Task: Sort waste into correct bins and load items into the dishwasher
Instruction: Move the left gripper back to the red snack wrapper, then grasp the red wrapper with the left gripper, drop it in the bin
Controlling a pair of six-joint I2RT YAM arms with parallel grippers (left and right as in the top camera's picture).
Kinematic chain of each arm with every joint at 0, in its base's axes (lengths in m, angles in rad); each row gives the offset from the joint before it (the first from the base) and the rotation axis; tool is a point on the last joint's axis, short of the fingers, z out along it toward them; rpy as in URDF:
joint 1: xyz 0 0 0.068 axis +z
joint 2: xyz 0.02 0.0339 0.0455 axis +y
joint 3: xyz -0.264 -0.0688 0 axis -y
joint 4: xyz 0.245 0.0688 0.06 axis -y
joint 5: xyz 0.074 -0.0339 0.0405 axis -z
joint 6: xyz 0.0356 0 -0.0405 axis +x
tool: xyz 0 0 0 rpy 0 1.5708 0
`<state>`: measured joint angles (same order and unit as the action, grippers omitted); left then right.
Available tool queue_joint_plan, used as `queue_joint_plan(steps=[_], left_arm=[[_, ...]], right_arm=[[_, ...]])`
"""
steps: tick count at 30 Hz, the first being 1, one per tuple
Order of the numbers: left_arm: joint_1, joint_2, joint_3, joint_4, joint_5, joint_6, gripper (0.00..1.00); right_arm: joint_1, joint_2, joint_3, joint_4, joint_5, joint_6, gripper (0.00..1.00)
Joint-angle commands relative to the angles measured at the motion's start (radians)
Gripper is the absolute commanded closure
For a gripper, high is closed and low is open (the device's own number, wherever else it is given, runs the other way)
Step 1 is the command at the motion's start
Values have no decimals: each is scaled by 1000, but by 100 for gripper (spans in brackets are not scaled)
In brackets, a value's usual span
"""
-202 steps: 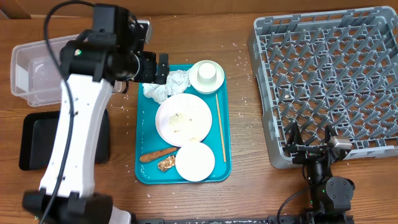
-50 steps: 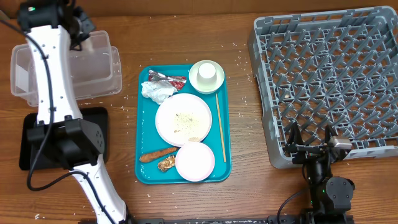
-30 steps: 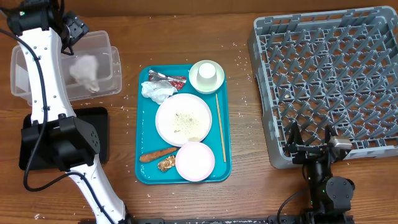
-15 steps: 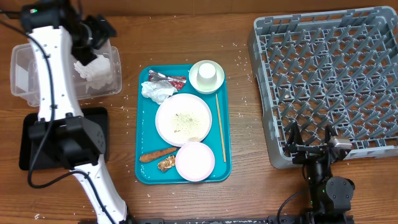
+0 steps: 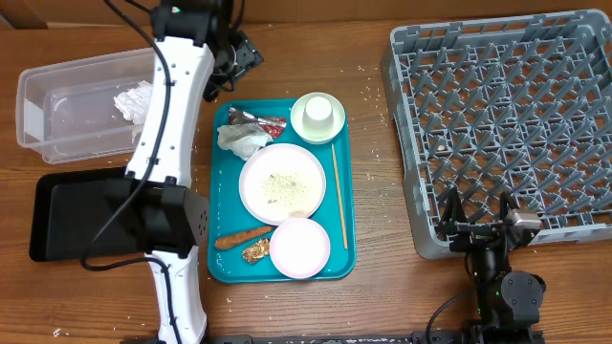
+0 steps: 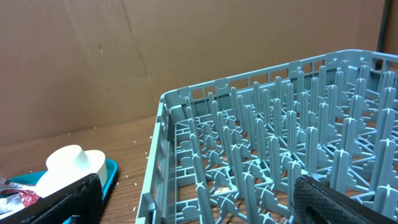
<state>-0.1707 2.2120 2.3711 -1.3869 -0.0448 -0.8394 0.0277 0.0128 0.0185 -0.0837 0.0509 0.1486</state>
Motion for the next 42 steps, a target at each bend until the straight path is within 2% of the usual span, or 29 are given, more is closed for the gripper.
queue_joint_plan(steps=[1, 7, 15, 19, 22, 29, 33, 37, 42], left_arm=[[-6, 59, -34, 3, -58, -113, 20], [-5, 158, -35, 7, 71, -135, 23], [-8, 243, -35, -4, 111, -157, 24], [-3, 273, -35, 23, 105, -164, 28], [5, 276, -35, 42, 97, -164, 35], [2, 286, -40, 42, 37, -164, 37], [2, 286, -48, 50, 35, -170, 42], [2, 286, -48, 49, 17, -167, 52], [2, 286, -49, 49, 14, -167, 55]], right_arm=[[3, -10, -10, 3, -3, -8, 0], [3, -10, -10, 3, -3, -8, 0], [3, -10, -10, 3, -3, -8, 0], [3, -10, -10, 3, -3, -7, 0], [3, -10, -10, 3, -3, -8, 0], [3, -10, -10, 3, -3, -8, 0], [3, -10, -10, 3, -3, -8, 0], [3, -10, -10, 3, -3, -7, 0], [3, -10, -10, 3, -3, -8, 0]])
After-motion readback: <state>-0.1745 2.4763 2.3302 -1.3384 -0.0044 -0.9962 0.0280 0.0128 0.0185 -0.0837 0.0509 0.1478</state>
